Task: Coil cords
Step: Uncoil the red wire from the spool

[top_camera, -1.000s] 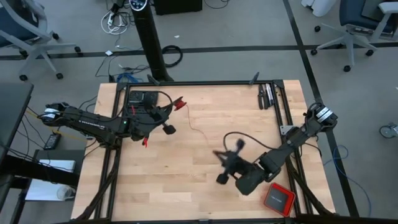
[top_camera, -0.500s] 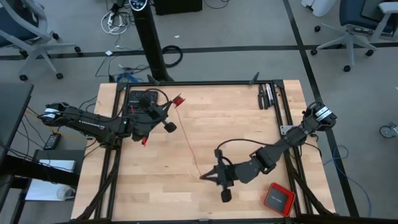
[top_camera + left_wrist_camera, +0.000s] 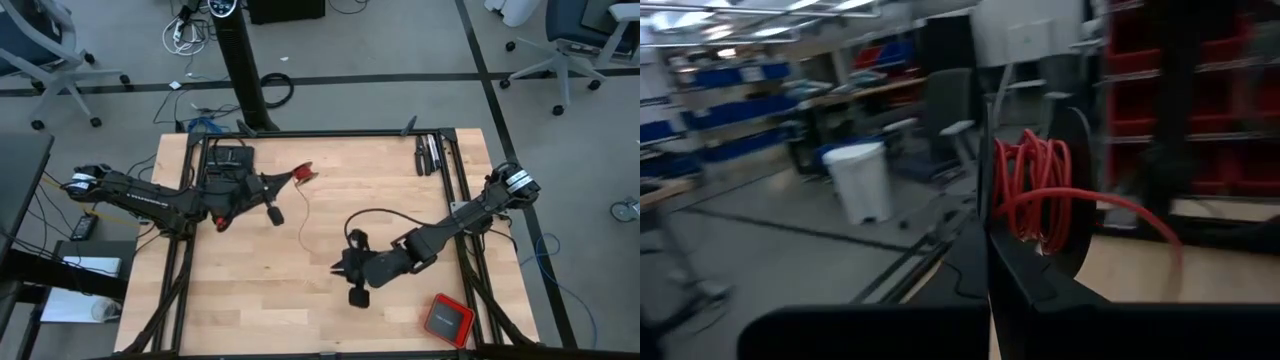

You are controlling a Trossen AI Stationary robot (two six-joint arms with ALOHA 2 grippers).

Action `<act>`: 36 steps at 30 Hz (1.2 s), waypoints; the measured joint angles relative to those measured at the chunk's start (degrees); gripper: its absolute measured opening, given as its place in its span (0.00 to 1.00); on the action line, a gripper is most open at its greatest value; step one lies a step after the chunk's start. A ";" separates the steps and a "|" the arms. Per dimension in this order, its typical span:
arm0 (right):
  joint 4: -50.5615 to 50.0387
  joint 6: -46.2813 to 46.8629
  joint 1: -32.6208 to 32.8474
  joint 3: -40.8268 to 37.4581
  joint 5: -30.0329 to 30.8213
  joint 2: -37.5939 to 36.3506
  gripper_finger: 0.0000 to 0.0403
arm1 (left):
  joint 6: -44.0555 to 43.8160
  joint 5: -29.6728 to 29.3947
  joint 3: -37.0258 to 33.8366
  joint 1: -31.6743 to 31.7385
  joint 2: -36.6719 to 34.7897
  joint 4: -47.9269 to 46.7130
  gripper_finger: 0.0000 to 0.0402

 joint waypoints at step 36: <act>2.71 -27.27 -8.18 -0.02 12.37 -11.08 0.23 | 6.14 32.22 0.00 -0.24 0.02 -4.36 0.00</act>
